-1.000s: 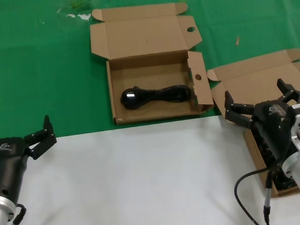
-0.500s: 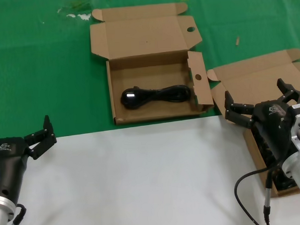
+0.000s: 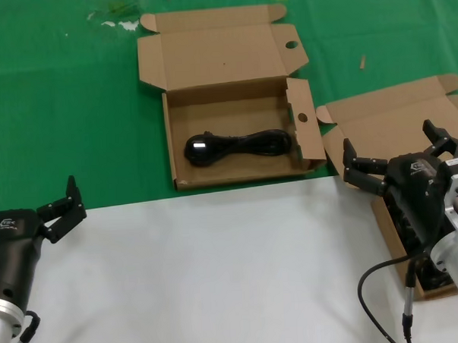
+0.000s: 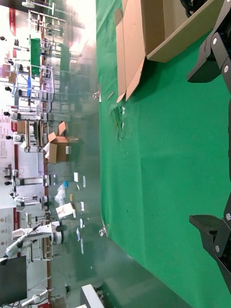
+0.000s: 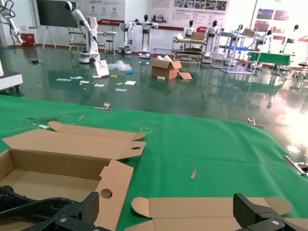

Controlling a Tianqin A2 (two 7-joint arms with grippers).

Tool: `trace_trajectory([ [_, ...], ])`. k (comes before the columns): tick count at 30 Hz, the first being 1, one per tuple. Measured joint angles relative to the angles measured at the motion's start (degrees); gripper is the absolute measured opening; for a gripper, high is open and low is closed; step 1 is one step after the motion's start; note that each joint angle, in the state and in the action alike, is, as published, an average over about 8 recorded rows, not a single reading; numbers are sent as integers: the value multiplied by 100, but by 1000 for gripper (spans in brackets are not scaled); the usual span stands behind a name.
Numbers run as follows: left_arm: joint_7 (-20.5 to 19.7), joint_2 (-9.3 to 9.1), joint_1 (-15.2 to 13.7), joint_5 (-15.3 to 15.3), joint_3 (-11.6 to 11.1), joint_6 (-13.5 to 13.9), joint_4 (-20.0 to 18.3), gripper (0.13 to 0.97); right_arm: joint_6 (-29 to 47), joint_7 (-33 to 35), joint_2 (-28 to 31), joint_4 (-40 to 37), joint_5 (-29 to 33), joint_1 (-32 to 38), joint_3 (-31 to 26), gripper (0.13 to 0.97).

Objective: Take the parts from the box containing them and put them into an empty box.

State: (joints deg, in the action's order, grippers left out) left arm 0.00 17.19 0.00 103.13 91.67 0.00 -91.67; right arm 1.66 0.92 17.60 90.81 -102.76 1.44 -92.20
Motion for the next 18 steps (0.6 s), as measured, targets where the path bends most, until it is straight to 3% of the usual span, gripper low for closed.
trace_trajectory([
  [18,0,0,0,0,0,0,0,966,0,0,0,0,0,0,0,966],
])
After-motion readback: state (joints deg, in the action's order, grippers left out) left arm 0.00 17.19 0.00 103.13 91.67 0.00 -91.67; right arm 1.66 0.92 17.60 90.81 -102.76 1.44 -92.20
